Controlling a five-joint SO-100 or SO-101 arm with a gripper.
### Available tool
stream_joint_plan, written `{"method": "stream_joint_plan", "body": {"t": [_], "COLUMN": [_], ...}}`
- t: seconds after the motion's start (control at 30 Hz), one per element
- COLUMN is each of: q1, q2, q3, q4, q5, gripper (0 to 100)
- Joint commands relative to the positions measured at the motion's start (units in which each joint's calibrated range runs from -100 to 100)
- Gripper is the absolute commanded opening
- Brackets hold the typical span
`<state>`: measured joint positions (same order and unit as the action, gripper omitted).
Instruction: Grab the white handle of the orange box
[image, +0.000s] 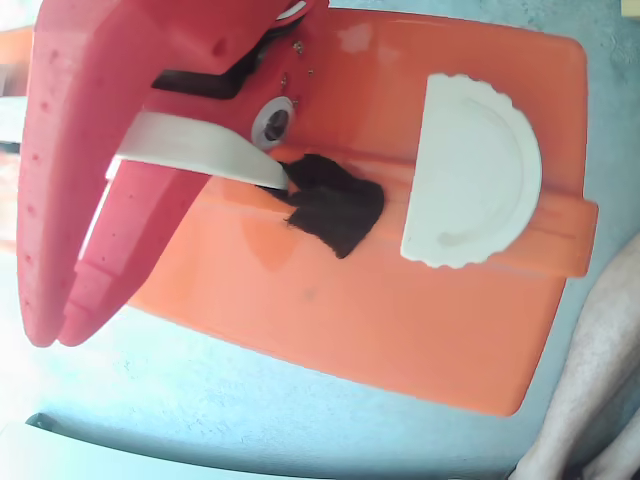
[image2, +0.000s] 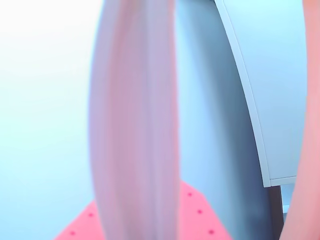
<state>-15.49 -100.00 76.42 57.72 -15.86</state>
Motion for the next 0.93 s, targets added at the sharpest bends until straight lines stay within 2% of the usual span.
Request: {"method": "stream_joint_plan", "body": {"t": [0.0, 0.9], "q1": [0.5, 0.5], "q2": [0.0, 0.0], "q3": [14.1, 13.4], "q4": [3.4, 3.2], "q5": [-0.3, -0.3], "gripper": [2, 2]}}
